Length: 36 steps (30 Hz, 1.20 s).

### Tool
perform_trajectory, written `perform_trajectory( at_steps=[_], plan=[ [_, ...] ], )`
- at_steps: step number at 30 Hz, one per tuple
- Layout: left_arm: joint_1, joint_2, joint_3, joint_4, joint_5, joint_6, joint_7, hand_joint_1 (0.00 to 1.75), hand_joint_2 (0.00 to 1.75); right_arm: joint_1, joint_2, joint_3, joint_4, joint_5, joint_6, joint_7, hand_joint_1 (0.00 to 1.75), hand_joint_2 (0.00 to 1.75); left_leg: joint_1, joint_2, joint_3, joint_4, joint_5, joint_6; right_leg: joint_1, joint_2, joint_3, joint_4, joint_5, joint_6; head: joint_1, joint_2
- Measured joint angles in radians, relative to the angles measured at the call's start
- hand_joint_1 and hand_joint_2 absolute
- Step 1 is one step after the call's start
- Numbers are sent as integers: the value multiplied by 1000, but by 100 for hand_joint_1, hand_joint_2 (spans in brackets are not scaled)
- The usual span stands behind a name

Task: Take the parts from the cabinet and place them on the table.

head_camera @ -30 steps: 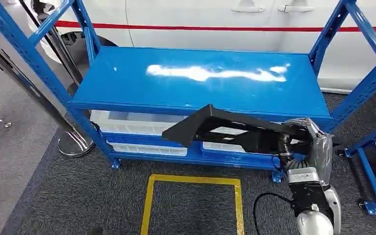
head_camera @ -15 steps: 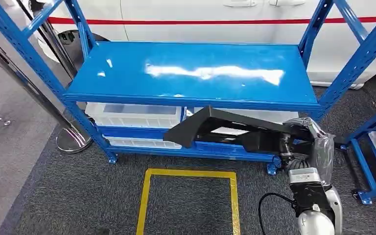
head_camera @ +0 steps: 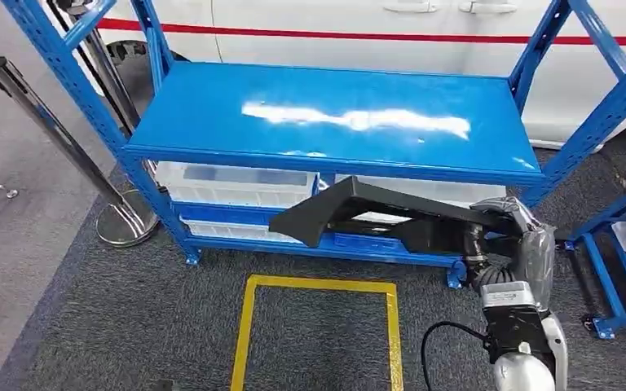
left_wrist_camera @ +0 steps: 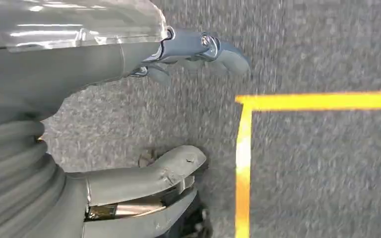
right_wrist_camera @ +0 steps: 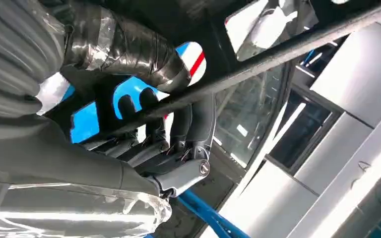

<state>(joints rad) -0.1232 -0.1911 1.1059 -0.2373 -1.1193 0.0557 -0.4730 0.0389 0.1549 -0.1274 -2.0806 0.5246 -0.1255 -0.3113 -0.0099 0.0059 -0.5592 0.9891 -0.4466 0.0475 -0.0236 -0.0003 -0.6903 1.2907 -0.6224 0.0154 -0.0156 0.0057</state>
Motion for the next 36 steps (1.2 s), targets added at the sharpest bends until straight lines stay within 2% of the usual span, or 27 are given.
perform_trajectory(
  at_steps=[1,2,3,5,6,7,9,11,12,13,15,16,17,18,20,21,22,25,26,27,28,30,31,32,33,35,36],
  plan=[
    [1,0,0,0,0,0,0,0,175,2,0,0,0,-1,0,0,175,175,-2,0,-5,6,0,0,2,0,-19,40,-5,-1,0,0],
    [1,0,0,0,0,0,1,0,175,3,0,0,0,-2,0,0,175,175,-3,0,-9,11,-1,1,2,0,-14,31,13,-1,0,0],
    [1,0,0,0,0,0,1,0,175,3,0,0,0,-2,0,0,175,175,-3,0,-13,18,-2,1,2,0,15,-25,54,-3,0,0],
    [2,0,0,0,0,0,1,0,175,2,0,0,0,-2,0,0,175,175,-2,-1,-22,38,-9,-3,1,-2,95,-174,127,-7,0,0],
    [2,0,0,0,0,0,0,0,175,2,0,0,0,-2,0,0,175,175,-5,-1,-30,49,-13,-8,3,-3,112,-208,108,-10,0,0],
    [1,0,0,0,0,0,1,0,175,3,0,0,-2,-2,1,0,175,175,-10,-2,-40,65,-17,-13,5,-1,104,-213,115,-13,-1,0],
    [2,0,0,0,0,0,0,0,175,6,0,0,-3,-2,0,0,175,175,-7,-1,-42,62,-13,-20,10,2,100,-211,118,-18,0,0],
    [2,0,0,0,-1,1,0,0,175,5,2,0,-3,-2,1,0,175,175,-4,-1,-49,72,-20,-29,4,0,99,-217,128,-32,0,0],
    [1,0,0,0,-1,1,0,0,175,5,2,0,-5,-2,1,0,175,175,-3,-3,-56,98,-45,-38,3,-1,98,-218,129,-34,-1,0],
    [1,0,0,0,-1,1,0,0,175,5,2,0,-6,-2,1,0,175,175,2,-3,-79,154,-84,-45,3,-2,96,-218,131,-38,0,0],
    [3,0,0,0,-1,1,0,0,175,5,4,0,-6,-2,1,0,175,175,11,-3,-137,297,-154,-55,5,-3,90,-218,134,-41,0,0],
    [4,0,0,0,-1,1,0,0,175,6,4,0,-6,-2,1,0,175,175,14,-3,-155,344,-165,-58,5,-3,89,-217,135,-41,-1,0],
    [6,0,0,0,-1,1,0,0,175,6,4,0,-6,-2,1,0,175,175,15,-3,-148,339,-152,-58,6,-3,88,-217,136,-40,0,0],
    [6,0,0,0,-1,1,0,0,175,6,4,0,-6,-2,1,0,175,175,15,-3,-125,300,-124,-56,6,-3,89,-217,136,-40,-1,0],
    [5,0,0,0,-1,1,0,0,175,5,4,0,-6,-2,1,0,175,175,14,-3,-40,145,-47,-46,6,-2,90,-218,138,-38,-1,0],
    [3,0,0,0,-1,1,0,0,175,5,4,0,-8,-2,1,0,175,175,11,-4,-6,67,-37,-39,4,-2,91,-219,140,-36,0,0],
    [2,0,0,0,-1,1,0,0,175,4,4,0,-9,-2,1,0,175,175,5,-5,5,51,-46,-35,7,-2,88,-221,144,-28,0,0],
    [3,0,0,0,-1,2,1,0,175,5,4,0,-9,-2,1,0,175,175,-6,-6,1,42,-37,-22,-2,-2,84,-231,156,-9,0,0],
    [3,0,0,0,-2,3,2,0,175,5,5,0,-9,-2,1,-1,175,175,-7,-6,6,23,-26,-13,-2,-2,87,-240,160,-1,0,0],
    [3,0,0,0,-3,4,3,0,175,6,4,0,-10,-2,1,-1,175,175,1,-1,15,3,-10,-10,-2,-3,82,-221,144,-1,0,0],
    [1,0,0,0,-3,5,3,0,175,4,4,0,-10,-3,1,-2,175,175,1,-1,15,-5,-6,-2,1,-2,65,-187,115,-2,0,0],
    [0,0,0,0,-4,5,6,0,175,4,4,0,-10,-4,2,-1,175,175,-1,1,8,-2,-4,2,4,1,3,-50,38,-3,0,0],
    [1,0,0,0,-4,5,6,0,175,7,4,0,-10,-4,2,-1,175,175,-2,1,5,1,-4,2,3,0,-23,9,17,-1,0,0],
    [1,0,0,0,-5,5,7,0,175,8,4,0,-10,-4,2,-1,175,175,-3,1,2,5,-4,3,3,0,-32,31,21,1,0,0],
    [2,0,0,0,-5,5,9,0,175,7,4,0,-10,-4,2,-1,175,175,-3,1,-2,10,-5,3,2,0,-19,10,44,3,0,0],
    [2,0,0,0,-5,5,9,0,175,7,4,0,-10,-4,2,-1,175,175,-1,-1,-7,25,-10,0,-1,-1,49,-113,116,4,0,0],
    [2,0,0,0,-5,5,9,0,175,6,4,0,-10,-4,2,-1,175,175,-1,-1,-13,40,-17,-5,-2,-3,94,-199,142,3,0,0]
  ],
)
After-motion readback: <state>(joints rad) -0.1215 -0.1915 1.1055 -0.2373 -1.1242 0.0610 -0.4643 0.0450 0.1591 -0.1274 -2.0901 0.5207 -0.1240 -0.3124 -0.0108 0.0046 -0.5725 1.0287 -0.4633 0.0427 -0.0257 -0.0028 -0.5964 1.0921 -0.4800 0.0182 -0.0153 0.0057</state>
